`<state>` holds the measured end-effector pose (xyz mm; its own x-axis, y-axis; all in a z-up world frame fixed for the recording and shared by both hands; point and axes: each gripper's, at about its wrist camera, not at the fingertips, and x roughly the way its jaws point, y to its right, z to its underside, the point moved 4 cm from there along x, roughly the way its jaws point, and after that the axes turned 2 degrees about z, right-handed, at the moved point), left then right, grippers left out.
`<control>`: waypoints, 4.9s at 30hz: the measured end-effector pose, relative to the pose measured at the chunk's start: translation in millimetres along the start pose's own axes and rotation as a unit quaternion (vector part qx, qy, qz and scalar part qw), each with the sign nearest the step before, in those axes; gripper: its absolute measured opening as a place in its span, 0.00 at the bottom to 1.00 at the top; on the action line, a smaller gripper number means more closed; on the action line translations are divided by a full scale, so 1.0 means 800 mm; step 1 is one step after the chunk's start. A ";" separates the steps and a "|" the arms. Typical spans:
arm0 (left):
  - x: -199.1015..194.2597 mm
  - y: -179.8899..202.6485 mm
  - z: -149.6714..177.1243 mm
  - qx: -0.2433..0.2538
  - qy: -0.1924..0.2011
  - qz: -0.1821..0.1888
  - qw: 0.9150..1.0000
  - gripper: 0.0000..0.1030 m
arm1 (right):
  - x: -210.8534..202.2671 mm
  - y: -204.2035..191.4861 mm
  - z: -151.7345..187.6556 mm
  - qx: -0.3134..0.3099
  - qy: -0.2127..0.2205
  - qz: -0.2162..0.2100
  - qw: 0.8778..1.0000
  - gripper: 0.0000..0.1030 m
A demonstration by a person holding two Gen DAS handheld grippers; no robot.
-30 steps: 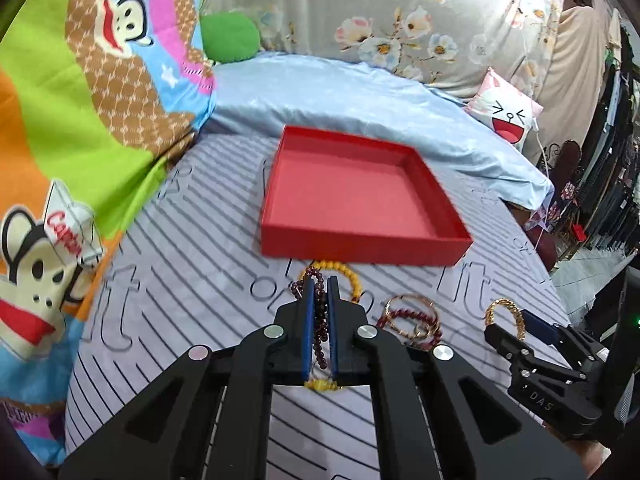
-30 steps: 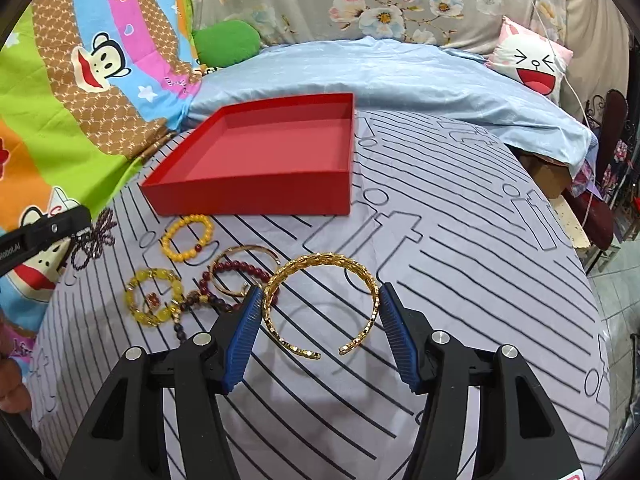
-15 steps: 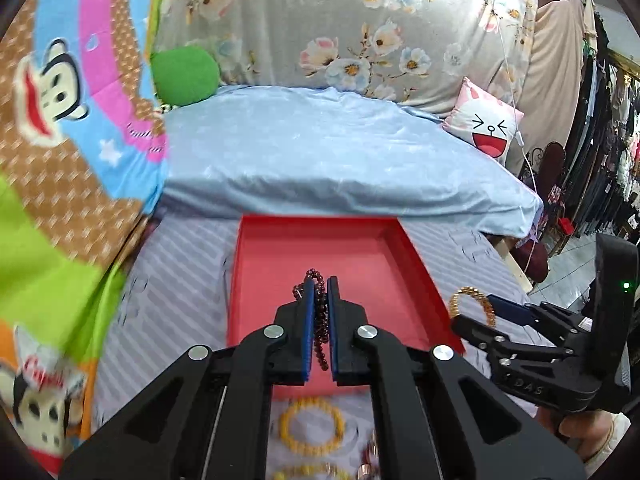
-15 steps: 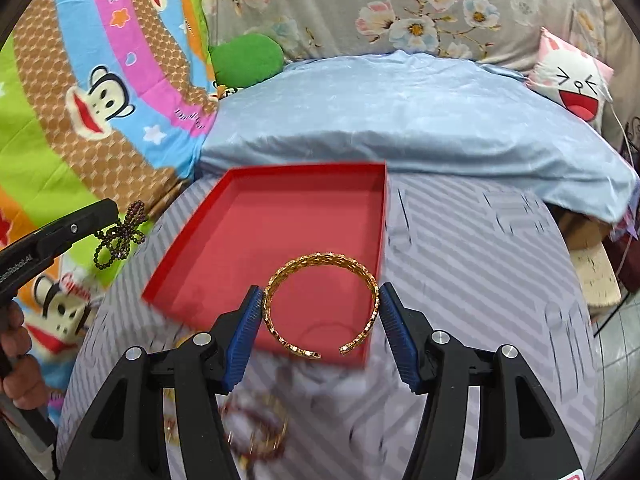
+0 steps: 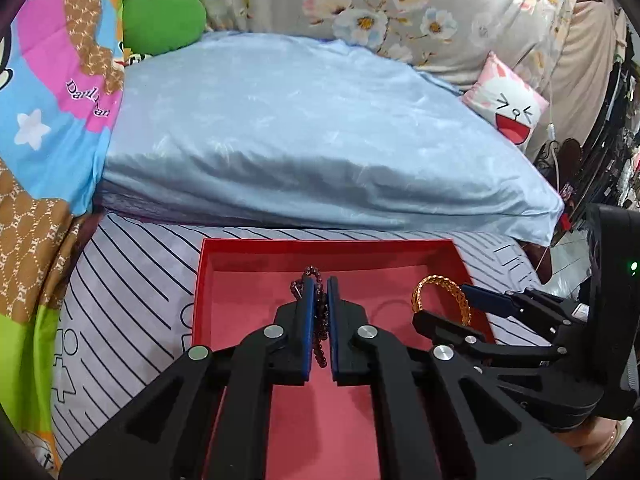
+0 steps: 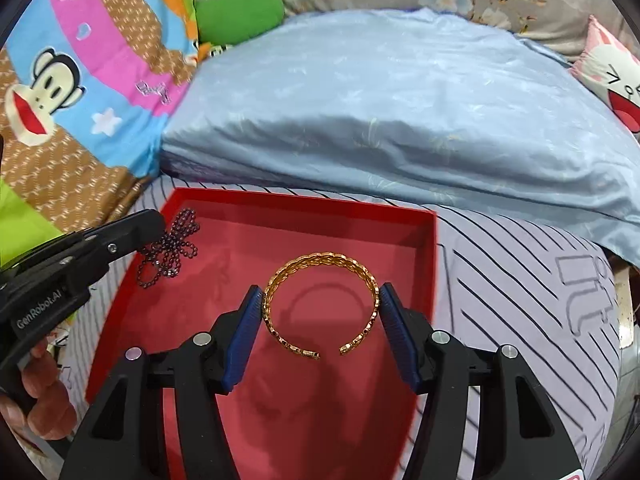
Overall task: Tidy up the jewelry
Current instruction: 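Carry the garnet bracelet and gold cuff over the red tray with both grippers, then open both grippers to drop the bracelets into the red tray, then move both grippers back to the remaining bracelets on the sheet, then grasp the chunky yellow bead bracelet with the left gripper while the right grasps the black bead bracelet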
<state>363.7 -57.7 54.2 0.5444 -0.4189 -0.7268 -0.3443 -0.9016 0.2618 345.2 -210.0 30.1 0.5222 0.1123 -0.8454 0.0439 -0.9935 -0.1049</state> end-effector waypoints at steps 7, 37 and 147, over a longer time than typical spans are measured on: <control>0.040 -0.024 0.001 -0.006 -0.036 -0.014 0.999 0.06 | 0.035 0.000 -0.010 -0.002 -0.036 0.006 0.999 0.56; -0.144 0.003 0.102 0.018 0.073 -0.108 0.991 0.45 | -0.142 -0.027 0.118 -0.029 0.082 0.031 0.996 0.63; -0.239 0.095 0.228 0.014 0.078 -0.017 0.997 0.09 | -0.216 -0.042 0.266 0.009 0.126 0.020 0.992 0.07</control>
<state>94.0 -26.2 97.3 0.6668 -0.4026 -0.6271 -0.3445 -0.9127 0.2197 72.0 -192.5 68.4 0.7192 0.0635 -0.6919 0.0051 -0.9963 -0.0861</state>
